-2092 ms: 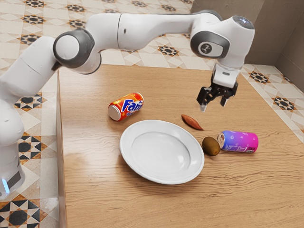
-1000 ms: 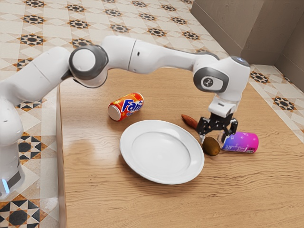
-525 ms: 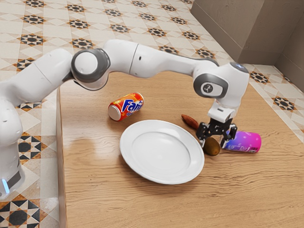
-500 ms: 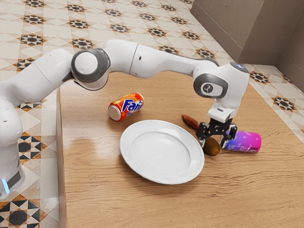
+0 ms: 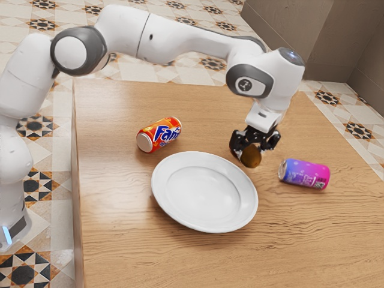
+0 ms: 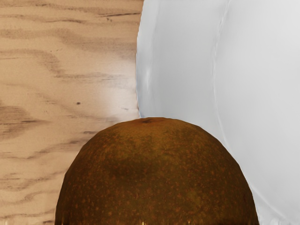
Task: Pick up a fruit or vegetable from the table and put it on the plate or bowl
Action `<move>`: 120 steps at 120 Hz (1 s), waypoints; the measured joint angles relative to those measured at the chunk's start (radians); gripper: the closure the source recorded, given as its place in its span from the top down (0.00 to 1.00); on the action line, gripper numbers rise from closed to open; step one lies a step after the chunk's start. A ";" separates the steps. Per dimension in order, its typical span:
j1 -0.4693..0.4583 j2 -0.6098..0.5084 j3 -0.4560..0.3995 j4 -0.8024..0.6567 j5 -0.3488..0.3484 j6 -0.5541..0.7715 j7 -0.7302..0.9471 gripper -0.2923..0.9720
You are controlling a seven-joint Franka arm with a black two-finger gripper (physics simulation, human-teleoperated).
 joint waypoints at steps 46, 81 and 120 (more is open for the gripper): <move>0.044 -0.449 -0.012 -0.318 -0.376 -0.036 -0.262 0.44; 0.073 -0.448 -0.010 -0.370 -0.457 -0.058 -0.436 0.67; -0.866 -0.497 0.965 -0.128 -0.327 -0.114 -0.575 0.76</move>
